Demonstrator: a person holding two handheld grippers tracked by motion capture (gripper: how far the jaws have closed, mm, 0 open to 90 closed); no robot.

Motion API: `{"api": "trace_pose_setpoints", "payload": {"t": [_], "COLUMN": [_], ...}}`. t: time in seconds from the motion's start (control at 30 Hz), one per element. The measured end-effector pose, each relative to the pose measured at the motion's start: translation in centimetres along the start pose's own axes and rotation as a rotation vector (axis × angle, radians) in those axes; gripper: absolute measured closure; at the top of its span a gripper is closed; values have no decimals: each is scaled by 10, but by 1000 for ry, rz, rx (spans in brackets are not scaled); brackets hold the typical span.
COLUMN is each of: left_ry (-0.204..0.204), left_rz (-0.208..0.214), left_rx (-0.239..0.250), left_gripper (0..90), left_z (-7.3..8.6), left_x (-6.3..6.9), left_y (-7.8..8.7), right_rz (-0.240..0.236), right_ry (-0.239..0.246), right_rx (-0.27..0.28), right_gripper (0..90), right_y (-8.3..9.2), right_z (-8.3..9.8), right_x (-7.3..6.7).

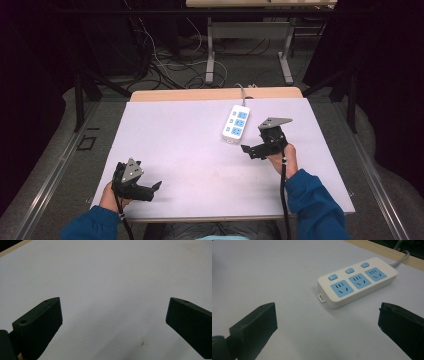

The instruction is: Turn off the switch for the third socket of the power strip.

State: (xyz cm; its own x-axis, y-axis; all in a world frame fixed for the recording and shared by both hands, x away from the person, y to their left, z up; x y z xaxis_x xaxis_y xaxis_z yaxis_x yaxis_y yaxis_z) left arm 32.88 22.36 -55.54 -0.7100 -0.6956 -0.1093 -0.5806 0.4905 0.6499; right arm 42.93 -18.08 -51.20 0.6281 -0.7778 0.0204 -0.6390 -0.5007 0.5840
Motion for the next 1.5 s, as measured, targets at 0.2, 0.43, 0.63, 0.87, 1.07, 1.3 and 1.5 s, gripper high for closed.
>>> {"api": "trace_pose_setpoints", "payload": {"t": [0.2,0.43,0.63,0.87,1.07,1.3,1.5], "left_ry": [-3,-1,-3,-1,-6,-1,0], "left_rz": [1,1,2,0,-2,-1,-1], "left_rx": [-4,-4,-3,0,-3,-3,-3], "left_gripper": [6,6,6,6,6,6,6], "left_z": [0,0,0,0,0,0,0], "left_x": [0,0,0,0,0,0,0], "left_y": [0,0,0,0,0,0,0], "right_rz": [14,36,37,42,54,63,75], "right_ry": [2,4,12,7,6,11,13], "right_rx": [0,9,-9,-10,-13,-19,-23], "right_gripper": [14,10,0,0,0,0,0], "right_y": [13,27,35,43,50,58,68], "right_z": [9,20,32,45,53,64,72], "right_x": [1,-2,-5,-7,-9,-11,-13]}}
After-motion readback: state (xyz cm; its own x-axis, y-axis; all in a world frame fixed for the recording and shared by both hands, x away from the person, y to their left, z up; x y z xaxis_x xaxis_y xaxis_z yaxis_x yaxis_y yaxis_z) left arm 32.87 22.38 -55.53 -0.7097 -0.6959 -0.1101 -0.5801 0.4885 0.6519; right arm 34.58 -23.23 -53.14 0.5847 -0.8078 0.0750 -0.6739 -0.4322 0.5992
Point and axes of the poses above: each handheld gripper's, and its own axes: y roughly backward along the jaws, z roughly out of its underside, x roughly to its right, the point moved 4 cm from there along -y, roughly forward along the jaws, and after that the axes turned 4 degrees about z, right-handed, at the moved point
